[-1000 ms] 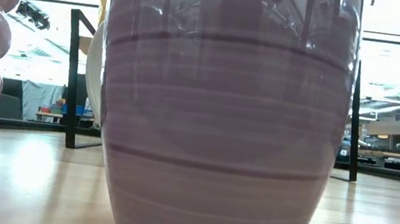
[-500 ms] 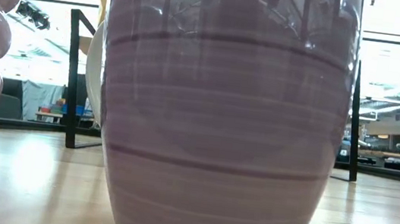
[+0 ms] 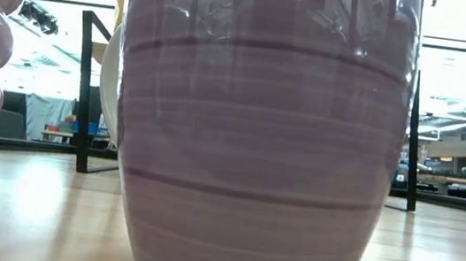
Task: Place coffee mugs
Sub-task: Put the blue mug on the shelf
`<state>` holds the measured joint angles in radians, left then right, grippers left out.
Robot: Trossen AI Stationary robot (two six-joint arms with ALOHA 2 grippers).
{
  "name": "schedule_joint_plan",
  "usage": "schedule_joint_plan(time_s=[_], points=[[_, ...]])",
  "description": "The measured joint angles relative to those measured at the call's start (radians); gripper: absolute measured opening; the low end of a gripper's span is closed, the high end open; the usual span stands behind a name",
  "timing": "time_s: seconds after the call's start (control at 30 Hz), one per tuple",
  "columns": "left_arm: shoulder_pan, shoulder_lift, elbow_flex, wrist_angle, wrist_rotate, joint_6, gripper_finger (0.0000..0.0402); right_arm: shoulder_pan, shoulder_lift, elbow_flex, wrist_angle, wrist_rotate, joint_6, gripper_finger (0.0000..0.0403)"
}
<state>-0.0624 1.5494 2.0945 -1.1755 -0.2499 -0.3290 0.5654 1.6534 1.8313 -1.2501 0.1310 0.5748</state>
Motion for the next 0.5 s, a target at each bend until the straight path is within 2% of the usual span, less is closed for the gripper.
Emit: schedule_joint_plan(time_s=[0.3, 0.5], points=[[0.0, 0.0, 0.0, 0.07, 0.0, 0.0, 0.0117, 0.104, 0.101, -0.001, 0.004, -0.109, 0.086, 0.0184], [0.0, 0.0, 0.0, 0.074, 0.0, 0.0, 0.0117, 0.154, 0.145, -0.001, 0.008, -0.138, -0.156, 0.0184]])
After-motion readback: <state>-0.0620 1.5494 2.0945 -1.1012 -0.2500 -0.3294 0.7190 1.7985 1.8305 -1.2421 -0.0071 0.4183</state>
